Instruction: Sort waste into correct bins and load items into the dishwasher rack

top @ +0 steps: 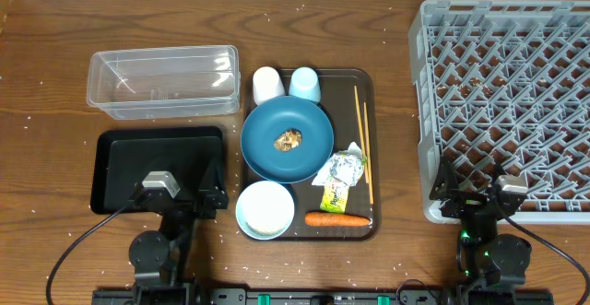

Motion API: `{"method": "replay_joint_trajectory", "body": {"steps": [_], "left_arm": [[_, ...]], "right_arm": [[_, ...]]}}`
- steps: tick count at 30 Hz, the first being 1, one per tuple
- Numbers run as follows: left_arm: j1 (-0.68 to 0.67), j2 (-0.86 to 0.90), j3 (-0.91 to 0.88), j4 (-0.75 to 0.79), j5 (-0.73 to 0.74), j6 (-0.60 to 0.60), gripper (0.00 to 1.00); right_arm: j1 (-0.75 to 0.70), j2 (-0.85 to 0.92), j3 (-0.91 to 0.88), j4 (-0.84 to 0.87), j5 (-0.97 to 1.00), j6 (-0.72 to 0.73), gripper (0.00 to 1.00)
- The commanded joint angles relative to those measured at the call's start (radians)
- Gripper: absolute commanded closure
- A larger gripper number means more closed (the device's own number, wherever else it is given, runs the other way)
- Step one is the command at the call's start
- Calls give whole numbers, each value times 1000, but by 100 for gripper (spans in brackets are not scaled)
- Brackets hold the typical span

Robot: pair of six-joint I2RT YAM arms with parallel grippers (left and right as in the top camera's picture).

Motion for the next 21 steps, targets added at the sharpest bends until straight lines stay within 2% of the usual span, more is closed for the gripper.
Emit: {"method": "replay_joint_trajectory", "body": {"steps": [1,4,7,11,15,19,21], "left_arm": [[-3,-7,-15,-32,264,-224,2],[-3,-7,-15,-33,412,-317,2],[-3,-7,-15,-33,438,-353,2],[-3,-7,-14,12,512,-576,2],[-3,-7,13,176,618,-592,2],[-3,6,134,161,633,-578,2],[-2,39,212,109,630,-530,2]], "right_arm": [[-17,-3,-2,-4,4,-6,1],[-17,-3,-2,-4,4,-6,1],[-17,-3,-2,-4,4,-6,1],[-17,-3,-2,-4,4,-6,1],[-17,-3,-2,-5,4,-6,1],[-17,-3,-2,-4,4,-6,1],[-17,-3,-2,-4,4,-6,1]]}}
